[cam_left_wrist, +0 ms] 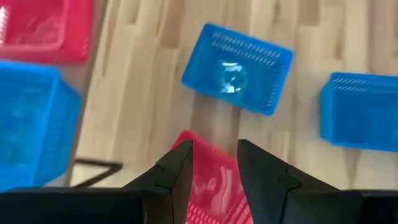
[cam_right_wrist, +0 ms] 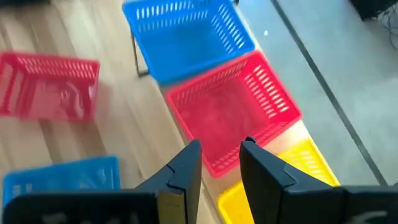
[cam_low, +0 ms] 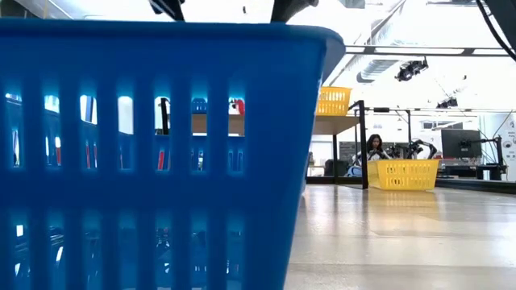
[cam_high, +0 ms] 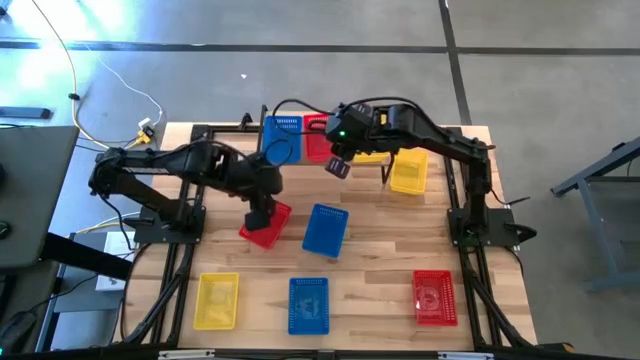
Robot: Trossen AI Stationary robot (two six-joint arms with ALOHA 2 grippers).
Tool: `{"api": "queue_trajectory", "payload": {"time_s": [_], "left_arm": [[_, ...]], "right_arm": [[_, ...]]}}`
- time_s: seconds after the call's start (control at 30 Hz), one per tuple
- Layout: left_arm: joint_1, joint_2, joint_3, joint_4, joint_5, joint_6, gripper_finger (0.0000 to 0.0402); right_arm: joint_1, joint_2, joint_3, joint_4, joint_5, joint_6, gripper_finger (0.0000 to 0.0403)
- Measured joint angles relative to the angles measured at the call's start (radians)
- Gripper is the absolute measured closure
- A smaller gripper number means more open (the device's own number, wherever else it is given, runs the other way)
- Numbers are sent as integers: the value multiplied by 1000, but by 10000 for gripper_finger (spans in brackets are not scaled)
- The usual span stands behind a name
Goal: Stack baskets on shelf by color
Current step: Stack the top blue basket on top of the blue basket on the shelf
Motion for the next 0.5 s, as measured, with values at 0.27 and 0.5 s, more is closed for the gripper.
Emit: {"api": "queue_trajectory", "payload": {"time_s": [0.27, 0.5], "left_arm": [[-96, 20, 1, 110, -1, -21, 287], [-142, 39, 0, 116, 10, -57, 281]], "right_arm": [[10, -61, 1, -60, -1, 95, 306], [52, -111, 1, -86, -5, 94, 306]]}}
